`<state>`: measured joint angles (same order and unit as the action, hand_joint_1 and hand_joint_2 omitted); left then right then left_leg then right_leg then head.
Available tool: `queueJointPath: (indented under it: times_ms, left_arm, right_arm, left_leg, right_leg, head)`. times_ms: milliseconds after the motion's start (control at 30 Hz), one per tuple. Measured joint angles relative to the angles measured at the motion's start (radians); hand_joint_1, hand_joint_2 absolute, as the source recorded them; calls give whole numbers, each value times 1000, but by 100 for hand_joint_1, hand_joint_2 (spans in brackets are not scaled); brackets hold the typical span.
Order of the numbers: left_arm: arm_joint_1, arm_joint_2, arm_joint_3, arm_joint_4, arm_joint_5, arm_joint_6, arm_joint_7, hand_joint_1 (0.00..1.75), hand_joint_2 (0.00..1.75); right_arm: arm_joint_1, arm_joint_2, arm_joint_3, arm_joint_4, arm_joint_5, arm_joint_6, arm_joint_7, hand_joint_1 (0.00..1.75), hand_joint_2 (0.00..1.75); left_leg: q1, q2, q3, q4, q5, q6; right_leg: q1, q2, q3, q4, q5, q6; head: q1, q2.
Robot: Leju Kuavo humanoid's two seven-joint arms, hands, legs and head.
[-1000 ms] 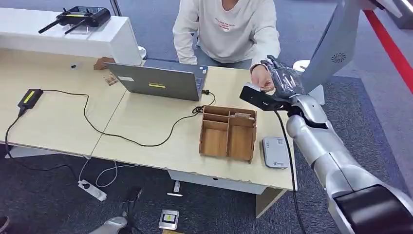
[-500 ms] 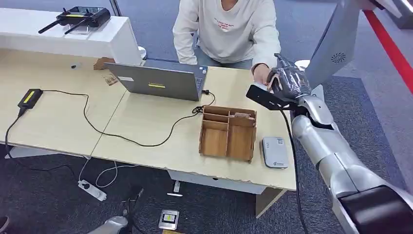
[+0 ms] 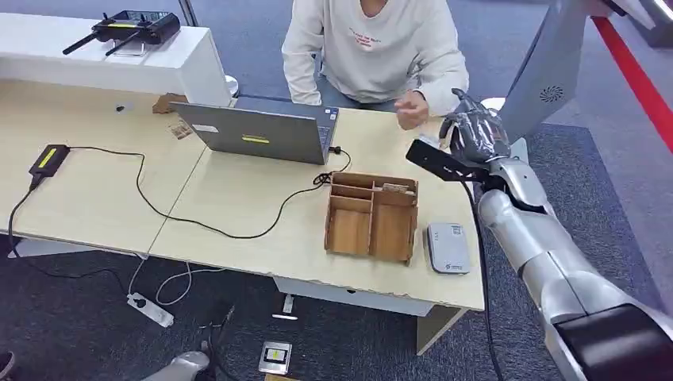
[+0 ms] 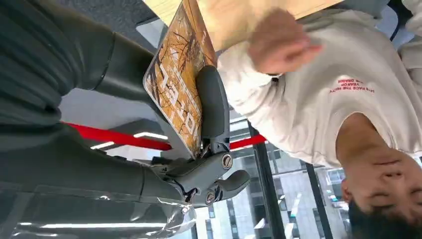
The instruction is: Pass the card to the sensor for recognition and then transmit it.
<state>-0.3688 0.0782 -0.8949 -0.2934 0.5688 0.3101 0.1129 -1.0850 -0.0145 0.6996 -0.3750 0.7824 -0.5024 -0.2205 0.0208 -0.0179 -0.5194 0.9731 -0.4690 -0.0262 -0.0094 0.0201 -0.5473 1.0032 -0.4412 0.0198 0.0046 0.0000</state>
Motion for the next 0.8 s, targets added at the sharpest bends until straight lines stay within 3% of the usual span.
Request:
queueJointPath:
  times_ms: [367, 800]
  left_arm:
    - [3, 0, -3, 1, 21, 21, -17, 0, 0]
    - [8, 0, -3, 4, 47, 31, 3, 0, 0]
  right_arm:
    - [3, -26, -46, -28, -107, 133, -101, 175, 175]
    - [92, -95, -45, -71, -109, 169, -103, 175, 175]
  left_leg:
    - [0, 0, 0, 0, 0, 0]
    - [0, 0, 0, 0, 0, 0]
  right_leg:
    - [0, 0, 0, 0, 0, 0]
    - [0, 0, 0, 0, 0, 0]
  head:
    - [0, 0]
    - [0, 0]
